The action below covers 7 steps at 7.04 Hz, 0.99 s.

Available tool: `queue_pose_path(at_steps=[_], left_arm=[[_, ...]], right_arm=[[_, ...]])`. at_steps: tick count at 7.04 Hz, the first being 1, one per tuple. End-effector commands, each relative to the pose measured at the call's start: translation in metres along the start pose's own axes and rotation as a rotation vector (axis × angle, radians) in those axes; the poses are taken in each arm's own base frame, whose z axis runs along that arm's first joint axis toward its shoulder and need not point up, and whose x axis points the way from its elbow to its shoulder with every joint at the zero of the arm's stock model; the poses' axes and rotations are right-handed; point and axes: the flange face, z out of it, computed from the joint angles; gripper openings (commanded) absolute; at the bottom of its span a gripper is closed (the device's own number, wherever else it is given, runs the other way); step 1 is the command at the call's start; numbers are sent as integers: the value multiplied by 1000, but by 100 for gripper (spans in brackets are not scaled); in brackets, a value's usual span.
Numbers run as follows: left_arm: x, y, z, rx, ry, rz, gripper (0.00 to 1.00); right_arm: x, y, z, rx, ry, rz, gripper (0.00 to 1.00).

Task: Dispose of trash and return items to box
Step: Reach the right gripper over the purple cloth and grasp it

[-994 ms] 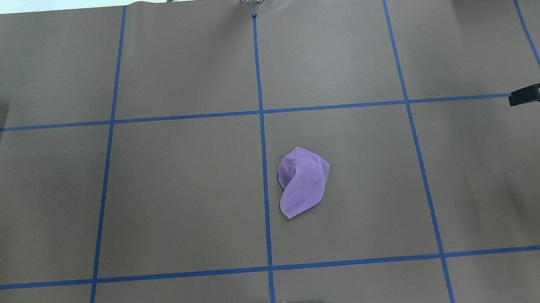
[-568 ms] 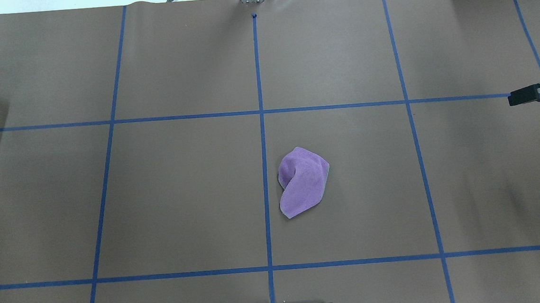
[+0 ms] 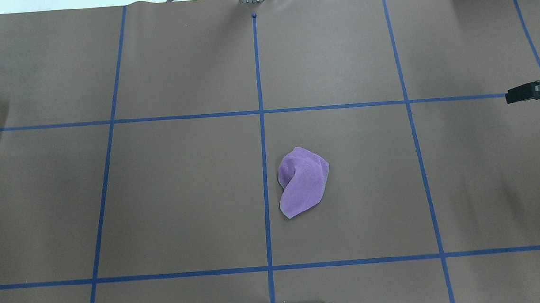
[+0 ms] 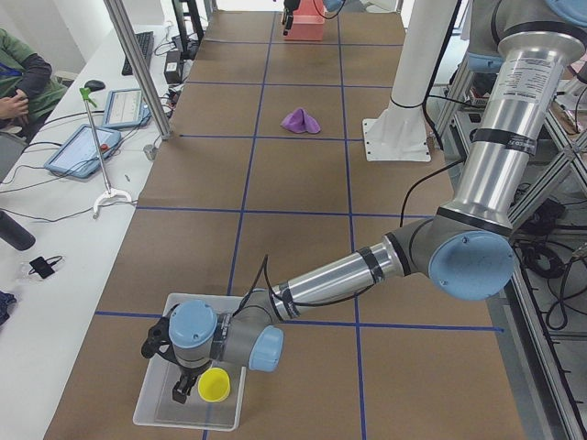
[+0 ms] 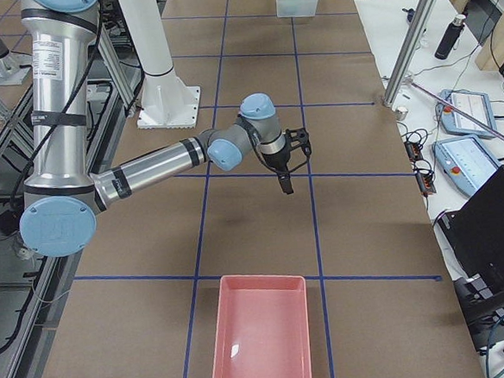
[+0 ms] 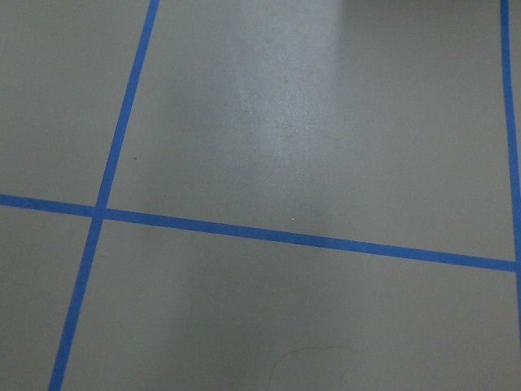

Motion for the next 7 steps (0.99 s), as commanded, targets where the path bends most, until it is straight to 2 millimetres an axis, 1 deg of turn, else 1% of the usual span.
queue_pose_path(at_steps=[1,2,3,4,5,6,7], left_arm=[[65,-27,-89,-16,15,-60,98],[107,-18,-132,-39,49,-108,98],[135,16,-157,-47,49,-105,98],[150,58,-167,-40,48,-98,98],[156,77,-170,-45,47,-100,98],[156,83,-168,-50,54,-107,98],[154,84,-165,-56,55,-112,98]], right_arm=[[-4,-3,-3,5,-11,29,100],[-10,-2,-7,6,-24,37,100],[-20,-1,-12,9,-38,46,100],[-51,-1,-21,11,-75,103,100],[-89,-2,-20,3,-118,150,100],[-147,-17,-24,-5,-135,206,99],[-223,-25,-29,-8,-89,248,99]])
